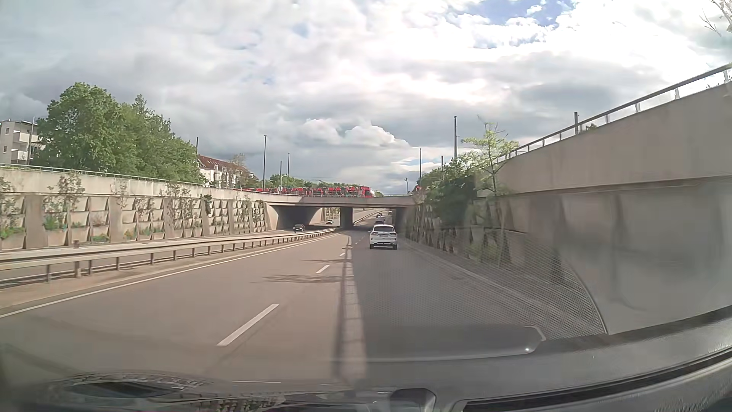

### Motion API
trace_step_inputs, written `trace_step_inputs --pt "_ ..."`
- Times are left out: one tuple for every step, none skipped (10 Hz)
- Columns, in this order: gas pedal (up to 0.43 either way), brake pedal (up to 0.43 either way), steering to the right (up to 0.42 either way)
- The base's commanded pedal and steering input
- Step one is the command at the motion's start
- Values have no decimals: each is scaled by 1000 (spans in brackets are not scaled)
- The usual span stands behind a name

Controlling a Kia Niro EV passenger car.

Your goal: Follow the waypoints while adhering to traffic rules and regulations

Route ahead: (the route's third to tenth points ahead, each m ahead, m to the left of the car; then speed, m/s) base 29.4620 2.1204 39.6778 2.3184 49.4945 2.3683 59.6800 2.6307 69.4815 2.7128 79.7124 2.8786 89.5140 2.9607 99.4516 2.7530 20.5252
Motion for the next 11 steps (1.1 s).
trace_step_inputs --pt "47 0 2" --pt "47 0 1" --pt "47 0 1" --pt "47 0 1" --pt "47 0 1" --pt "47 0 1" --pt "47 0 1" --pt "47 0 1" --pt "47 0 0" --pt "47 0 0" --pt "47 0 0"
